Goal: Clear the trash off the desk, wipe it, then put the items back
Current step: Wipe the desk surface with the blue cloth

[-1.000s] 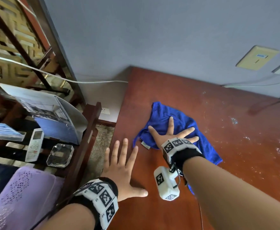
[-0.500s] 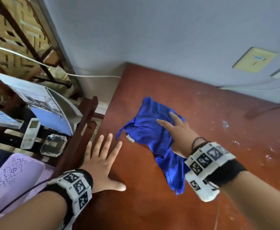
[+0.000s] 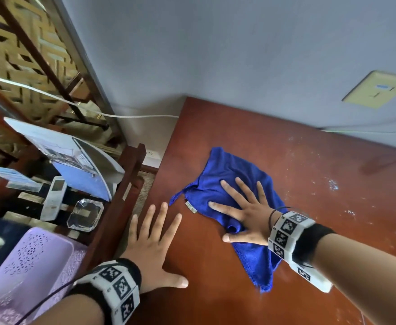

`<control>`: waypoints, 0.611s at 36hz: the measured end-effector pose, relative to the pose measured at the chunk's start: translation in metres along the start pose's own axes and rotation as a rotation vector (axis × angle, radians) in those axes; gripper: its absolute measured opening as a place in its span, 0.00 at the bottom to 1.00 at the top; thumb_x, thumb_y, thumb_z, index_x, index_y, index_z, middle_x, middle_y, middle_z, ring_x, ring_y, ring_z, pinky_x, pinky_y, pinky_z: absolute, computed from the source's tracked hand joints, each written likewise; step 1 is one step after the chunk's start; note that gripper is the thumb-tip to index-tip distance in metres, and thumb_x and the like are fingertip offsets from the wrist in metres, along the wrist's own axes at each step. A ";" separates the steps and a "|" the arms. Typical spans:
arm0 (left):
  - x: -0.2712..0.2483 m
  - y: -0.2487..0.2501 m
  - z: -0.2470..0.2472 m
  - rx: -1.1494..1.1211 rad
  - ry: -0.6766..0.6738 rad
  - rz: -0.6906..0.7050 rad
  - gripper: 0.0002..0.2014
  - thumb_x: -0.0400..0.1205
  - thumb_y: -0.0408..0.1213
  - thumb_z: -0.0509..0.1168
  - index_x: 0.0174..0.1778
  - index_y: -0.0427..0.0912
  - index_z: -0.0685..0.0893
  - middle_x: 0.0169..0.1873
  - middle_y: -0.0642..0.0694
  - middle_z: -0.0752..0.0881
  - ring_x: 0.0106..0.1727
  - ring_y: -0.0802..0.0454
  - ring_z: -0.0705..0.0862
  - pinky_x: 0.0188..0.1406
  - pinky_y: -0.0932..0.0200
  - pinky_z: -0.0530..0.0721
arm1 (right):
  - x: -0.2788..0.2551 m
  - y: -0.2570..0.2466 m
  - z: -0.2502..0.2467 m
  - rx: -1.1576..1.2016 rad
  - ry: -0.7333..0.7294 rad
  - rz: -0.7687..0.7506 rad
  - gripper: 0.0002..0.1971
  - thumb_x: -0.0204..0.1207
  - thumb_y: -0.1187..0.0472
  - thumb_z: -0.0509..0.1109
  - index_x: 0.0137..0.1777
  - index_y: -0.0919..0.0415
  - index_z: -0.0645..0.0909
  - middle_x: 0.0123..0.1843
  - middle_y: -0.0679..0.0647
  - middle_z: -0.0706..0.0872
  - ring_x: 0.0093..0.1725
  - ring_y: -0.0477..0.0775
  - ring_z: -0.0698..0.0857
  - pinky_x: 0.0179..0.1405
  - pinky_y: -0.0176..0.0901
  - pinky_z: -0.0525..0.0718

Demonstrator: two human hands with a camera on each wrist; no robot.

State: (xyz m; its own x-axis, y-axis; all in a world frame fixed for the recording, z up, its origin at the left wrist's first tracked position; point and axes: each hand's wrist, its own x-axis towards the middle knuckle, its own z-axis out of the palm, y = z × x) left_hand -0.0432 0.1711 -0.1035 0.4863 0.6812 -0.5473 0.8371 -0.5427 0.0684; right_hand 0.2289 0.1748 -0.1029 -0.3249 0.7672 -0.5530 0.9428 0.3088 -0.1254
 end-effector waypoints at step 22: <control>0.106 0.026 -0.059 -0.218 -0.022 -0.091 0.66 0.60 0.79 0.62 0.73 0.59 0.17 0.72 0.46 0.14 0.75 0.38 0.17 0.69 0.21 0.30 | 0.051 0.003 -0.018 0.239 0.134 0.316 0.34 0.61 0.19 0.43 0.64 0.12 0.28 0.68 0.31 0.13 0.77 0.54 0.20 0.68 0.80 0.26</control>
State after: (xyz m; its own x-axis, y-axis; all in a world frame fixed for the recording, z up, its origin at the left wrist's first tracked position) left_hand 0.0449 0.2584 -0.1100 0.4027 0.7103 -0.5773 0.9127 -0.3590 0.1949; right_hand 0.2134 0.2246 -0.1166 -0.0092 0.8746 -0.4848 0.9834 -0.0800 -0.1630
